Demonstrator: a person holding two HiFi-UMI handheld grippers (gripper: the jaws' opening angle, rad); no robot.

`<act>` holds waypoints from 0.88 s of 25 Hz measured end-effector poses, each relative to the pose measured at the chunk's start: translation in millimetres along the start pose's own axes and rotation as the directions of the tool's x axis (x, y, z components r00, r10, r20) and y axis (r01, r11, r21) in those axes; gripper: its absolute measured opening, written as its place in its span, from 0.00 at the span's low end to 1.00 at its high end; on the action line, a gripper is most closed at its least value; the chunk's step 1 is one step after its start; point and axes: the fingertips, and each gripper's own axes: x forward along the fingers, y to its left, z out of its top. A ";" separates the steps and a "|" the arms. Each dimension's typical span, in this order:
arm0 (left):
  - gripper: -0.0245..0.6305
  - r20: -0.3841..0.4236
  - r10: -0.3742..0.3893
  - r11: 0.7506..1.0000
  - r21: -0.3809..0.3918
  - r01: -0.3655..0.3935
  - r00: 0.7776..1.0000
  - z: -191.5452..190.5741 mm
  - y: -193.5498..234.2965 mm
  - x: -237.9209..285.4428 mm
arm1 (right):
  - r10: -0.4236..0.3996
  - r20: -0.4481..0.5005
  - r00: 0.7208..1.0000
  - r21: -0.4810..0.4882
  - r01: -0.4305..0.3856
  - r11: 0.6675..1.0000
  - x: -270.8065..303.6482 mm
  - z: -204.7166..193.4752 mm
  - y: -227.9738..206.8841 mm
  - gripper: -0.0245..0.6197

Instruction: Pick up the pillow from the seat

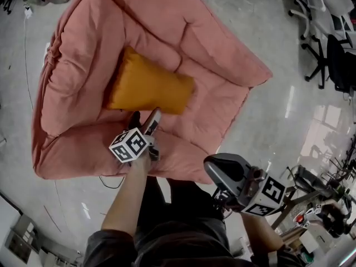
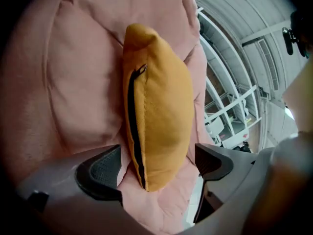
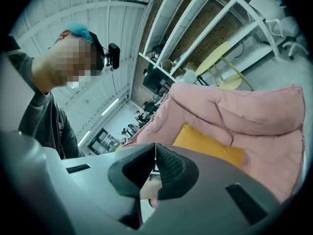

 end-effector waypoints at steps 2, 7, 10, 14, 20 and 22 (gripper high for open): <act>0.76 0.004 -0.013 1.000 0.002 0.013 1.000 -0.2 6.1 17.5 | -0.011 -0.014 1.000 0.018 0.012 1.000 2.3 -7.6 -13.0 0.06; 0.77 0.042 -0.102 0.995 -0.005 0.103 0.994 7.3 5.1 53.1 | -0.039 -0.051 0.998 0.056 0.042 0.998 9.1 -23.5 -36.3 0.06; 0.70 0.057 -0.138 0.990 -0.002 0.138 0.989 14.1 0.3 65.0 | -0.044 -0.059 0.997 0.066 0.048 0.997 14.3 -26.2 -42.1 0.06; 0.54 0.053 -0.161 0.987 -0.005 0.161 0.986 14.0 -5.9 61.2 | -0.051 -0.048 0.998 0.062 0.054 0.997 18.4 -18.6 -41.2 0.06; 0.48 0.022 -0.207 0.977 0.064 0.205 0.978 31.1 -34.7 32.8 | -0.061 0.002 0.998 0.027 0.061 0.998 19.8 3.4 -19.9 0.06; 0.48 0.022 -0.241 0.967 0.092 0.238 0.970 46.4 -55.3 22.0 | -0.063 0.031 0.998 0.004 0.063 0.998 17.9 18.4 -12.1 0.06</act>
